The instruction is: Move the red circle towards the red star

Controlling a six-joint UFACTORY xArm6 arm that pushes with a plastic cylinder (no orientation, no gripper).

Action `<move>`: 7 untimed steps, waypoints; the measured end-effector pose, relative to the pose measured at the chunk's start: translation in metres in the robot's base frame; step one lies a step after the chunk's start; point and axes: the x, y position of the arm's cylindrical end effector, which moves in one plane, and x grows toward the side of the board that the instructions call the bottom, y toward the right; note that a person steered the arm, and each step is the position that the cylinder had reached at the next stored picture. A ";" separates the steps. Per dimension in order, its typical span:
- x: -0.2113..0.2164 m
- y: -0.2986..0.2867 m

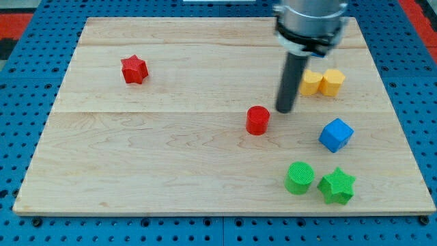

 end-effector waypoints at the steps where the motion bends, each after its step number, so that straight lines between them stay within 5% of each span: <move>1: 0.028 0.027; 2: 0.067 0.037; 3: 0.060 -0.067; 4: -0.002 -0.124; 6: 0.049 -0.122; 7: -0.012 -0.140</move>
